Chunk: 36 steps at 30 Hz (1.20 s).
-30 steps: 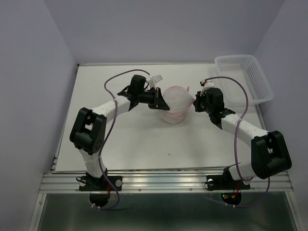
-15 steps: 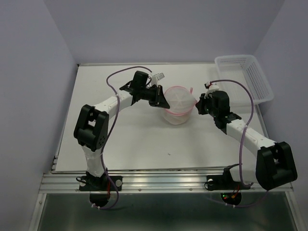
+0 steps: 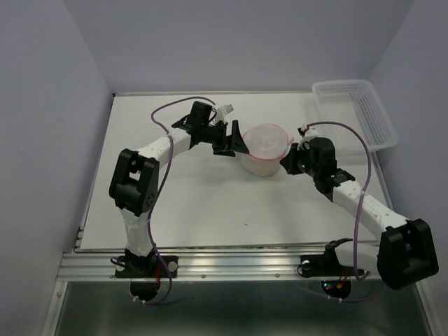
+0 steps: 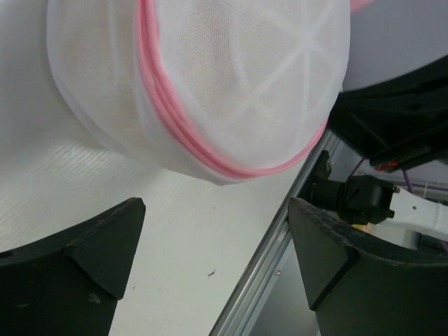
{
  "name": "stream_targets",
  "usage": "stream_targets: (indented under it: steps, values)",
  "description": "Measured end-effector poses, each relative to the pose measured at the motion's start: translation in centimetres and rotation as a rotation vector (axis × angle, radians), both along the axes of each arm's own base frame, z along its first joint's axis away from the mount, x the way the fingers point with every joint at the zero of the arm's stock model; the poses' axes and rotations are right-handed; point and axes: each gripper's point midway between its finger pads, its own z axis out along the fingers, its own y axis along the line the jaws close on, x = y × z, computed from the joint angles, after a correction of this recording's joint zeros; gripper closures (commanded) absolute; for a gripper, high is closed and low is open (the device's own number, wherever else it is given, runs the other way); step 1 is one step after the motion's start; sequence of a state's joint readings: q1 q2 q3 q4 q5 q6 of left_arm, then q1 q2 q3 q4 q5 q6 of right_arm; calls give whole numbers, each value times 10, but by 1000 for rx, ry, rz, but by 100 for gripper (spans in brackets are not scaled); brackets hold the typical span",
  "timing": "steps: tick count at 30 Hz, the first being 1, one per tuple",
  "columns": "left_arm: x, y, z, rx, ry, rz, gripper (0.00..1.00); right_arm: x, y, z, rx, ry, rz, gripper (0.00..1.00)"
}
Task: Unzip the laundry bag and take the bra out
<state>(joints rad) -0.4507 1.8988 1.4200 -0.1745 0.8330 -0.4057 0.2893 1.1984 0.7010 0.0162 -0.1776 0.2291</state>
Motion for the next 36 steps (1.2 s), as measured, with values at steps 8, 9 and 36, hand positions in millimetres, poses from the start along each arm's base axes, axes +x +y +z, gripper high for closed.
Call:
stream_targets:
  steps: [8,9,36]
  values:
    - [-12,2,-9,-29,67,50,5,-46,49,-5,74,94,152,99]
    - [-15,1,-10,-34,82,57,5,-49,51,-5,78,98,161,99]
    - [6,-40,-3,-122,125,79,100,-59,46,-18,27,153,141,99]
